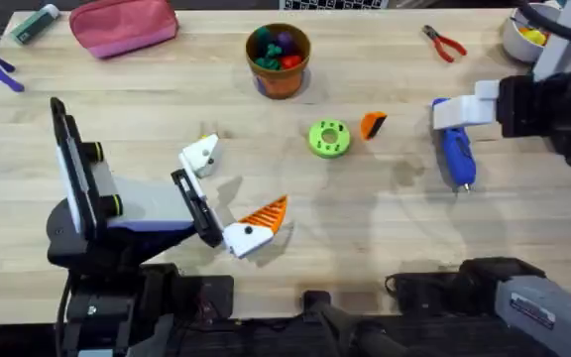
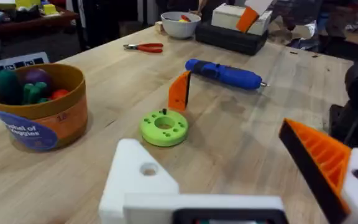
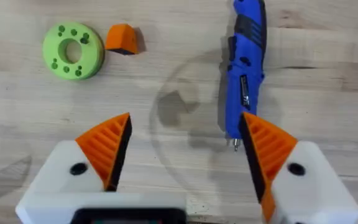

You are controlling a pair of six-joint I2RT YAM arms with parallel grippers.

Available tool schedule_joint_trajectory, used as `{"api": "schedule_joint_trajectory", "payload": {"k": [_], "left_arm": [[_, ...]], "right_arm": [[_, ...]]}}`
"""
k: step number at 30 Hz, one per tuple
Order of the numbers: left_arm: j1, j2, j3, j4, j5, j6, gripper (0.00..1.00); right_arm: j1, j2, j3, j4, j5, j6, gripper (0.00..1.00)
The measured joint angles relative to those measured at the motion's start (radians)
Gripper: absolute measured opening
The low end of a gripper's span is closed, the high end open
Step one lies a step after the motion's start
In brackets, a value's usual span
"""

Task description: Pick up the gripper from the table and insert it into the empty holder that is missing its gripper. Then pick up a screw, insert it into the mounting hole, and use the screwdriver to tighten it. Finally, clean up the table by picking up the vegetable and placing it into the bucket.

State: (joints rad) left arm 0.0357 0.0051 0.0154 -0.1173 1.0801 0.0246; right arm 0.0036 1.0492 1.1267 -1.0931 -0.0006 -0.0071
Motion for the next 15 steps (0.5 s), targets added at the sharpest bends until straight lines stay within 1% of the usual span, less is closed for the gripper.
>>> {"api": "schedule_joint_trajectory", "payload": {"k": [10,12,15], "left_arm": [[0.000,0.000,0.000,0.000,0.000,0.000,0.985],[0.000,0.000,0.000,0.000,0.000,0.000,0.985],[0.000,0.000,0.000,0.000,0.000,0.000,0.985]], "right_arm": [[0.001,0.004,0.003,-0.011,0.000,0.000,0.994],[0.008,0.031,0.026,-0.042,0.000,0.000,0.994],[0.025,0.112,0.096,-0.090,0.000,0.000,0.994]]}}
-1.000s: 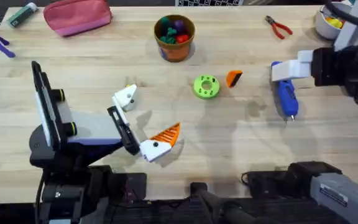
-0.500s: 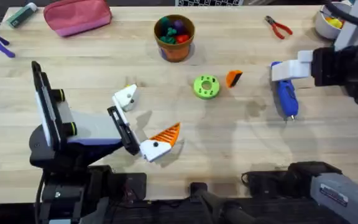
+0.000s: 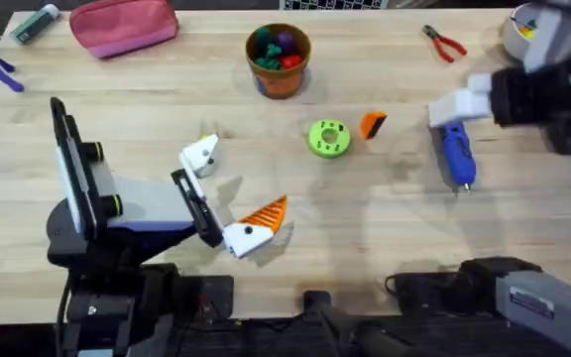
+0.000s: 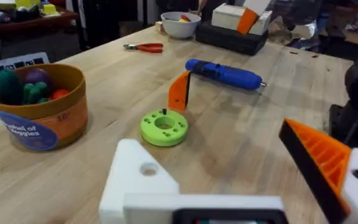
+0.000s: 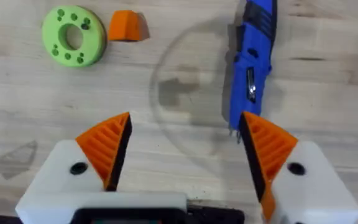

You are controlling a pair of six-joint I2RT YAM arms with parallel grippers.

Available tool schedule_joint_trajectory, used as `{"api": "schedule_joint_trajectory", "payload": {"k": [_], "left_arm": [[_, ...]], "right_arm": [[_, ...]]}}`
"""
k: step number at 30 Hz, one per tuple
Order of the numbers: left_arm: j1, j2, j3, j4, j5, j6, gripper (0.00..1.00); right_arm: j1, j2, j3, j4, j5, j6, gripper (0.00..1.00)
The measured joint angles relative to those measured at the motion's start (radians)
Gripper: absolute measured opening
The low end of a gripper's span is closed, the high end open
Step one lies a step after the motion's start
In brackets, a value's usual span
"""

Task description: Pick up the gripper from the table and insert it into the empty holder that is missing its gripper. Then pick up a screw, insert it into the mounting hole, and use the screwdriver to tighten it. Finally, clean up the table by picking up the vegetable and placing it into the bucket.

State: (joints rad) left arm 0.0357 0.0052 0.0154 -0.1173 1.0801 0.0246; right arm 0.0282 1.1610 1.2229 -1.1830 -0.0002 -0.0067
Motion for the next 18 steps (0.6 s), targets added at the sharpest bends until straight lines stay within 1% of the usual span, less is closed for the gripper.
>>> {"api": "schedule_joint_trajectory", "payload": {"k": [4,7,12,18], "left_arm": [[0.000,0.000,0.000,0.000,0.000,0.000,0.985],[0.000,0.000,0.000,0.000,0.000,0.000,0.985],[0.000,0.000,0.000,0.000,0.000,0.000,0.986],[0.000,0.000,0.000,0.000,0.000,0.000,0.985]], "right_arm": [[0.051,0.144,0.131,-0.015,0.000,0.010,0.994],[0.112,0.241,0.204,-0.003,0.000,0.015,0.994],[0.193,0.355,0.222,0.032,0.000,0.047,0.994],[0.211,0.489,0.222,0.074,0.000,0.088,0.993]]}}
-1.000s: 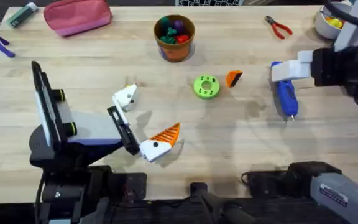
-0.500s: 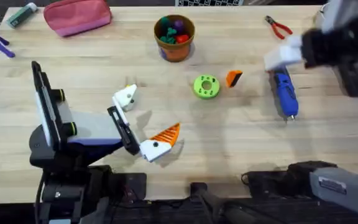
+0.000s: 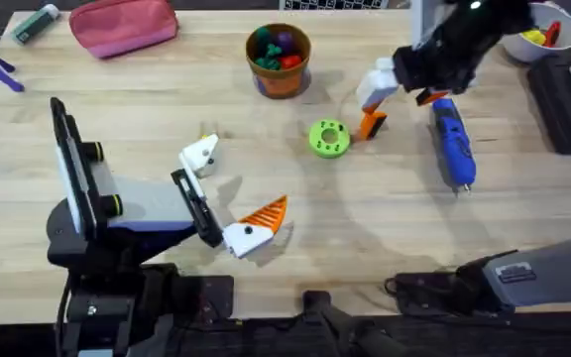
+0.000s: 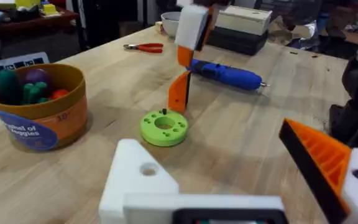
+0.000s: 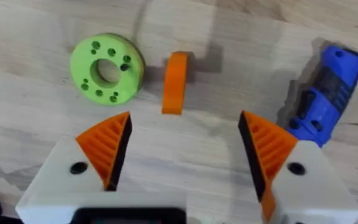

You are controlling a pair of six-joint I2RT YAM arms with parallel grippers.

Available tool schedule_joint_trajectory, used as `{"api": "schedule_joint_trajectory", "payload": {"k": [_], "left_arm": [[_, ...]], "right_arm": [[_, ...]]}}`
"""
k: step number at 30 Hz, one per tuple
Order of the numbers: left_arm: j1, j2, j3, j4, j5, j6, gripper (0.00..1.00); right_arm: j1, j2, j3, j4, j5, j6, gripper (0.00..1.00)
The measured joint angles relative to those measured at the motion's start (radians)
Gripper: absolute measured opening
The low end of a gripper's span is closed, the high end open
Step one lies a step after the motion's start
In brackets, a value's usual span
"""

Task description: Pick up the gripper from the table and insert it into the empty holder that is missing its gripper. Then pick up a screw, insert it into the mounting hole, and use the screwdriver to tighten it. Finally, clean up the table by picking up the vegetable and placing it into the bucket.

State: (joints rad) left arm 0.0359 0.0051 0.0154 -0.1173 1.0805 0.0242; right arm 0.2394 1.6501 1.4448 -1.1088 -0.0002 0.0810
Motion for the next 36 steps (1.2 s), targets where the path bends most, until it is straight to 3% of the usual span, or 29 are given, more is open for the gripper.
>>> {"api": "schedule_joint_trajectory", "payload": {"k": [6,15,22,26,31,36], "left_arm": [[0.000,0.000,0.000,0.000,0.000,0.000,0.985],[0.000,0.000,0.000,0.000,0.000,0.000,0.985],[0.000,0.000,0.000,0.000,0.000,0.000,0.985],[0.000,0.000,0.000,0.000,0.000,0.000,0.985],[0.000,0.000,0.000,0.000,0.000,0.000,0.985],[0.000,0.000,0.000,0.000,0.000,0.000,0.985]], "right_arm": [[0.001,0.071,0.000,0.044,0.000,0.005,0.992],[0.053,0.073,-0.015,0.061,0.048,-0.069,0.985],[0.061,0.089,-0.016,0.051,0.060,-0.088,0.923],[0.061,0.126,-0.022,0.047,0.060,-0.086,0.822],[0.061,0.139,-0.027,0.046,0.059,-0.081,0.797],[0.061,0.139,-0.027,0.058,0.055,-0.064,0.690]]}}
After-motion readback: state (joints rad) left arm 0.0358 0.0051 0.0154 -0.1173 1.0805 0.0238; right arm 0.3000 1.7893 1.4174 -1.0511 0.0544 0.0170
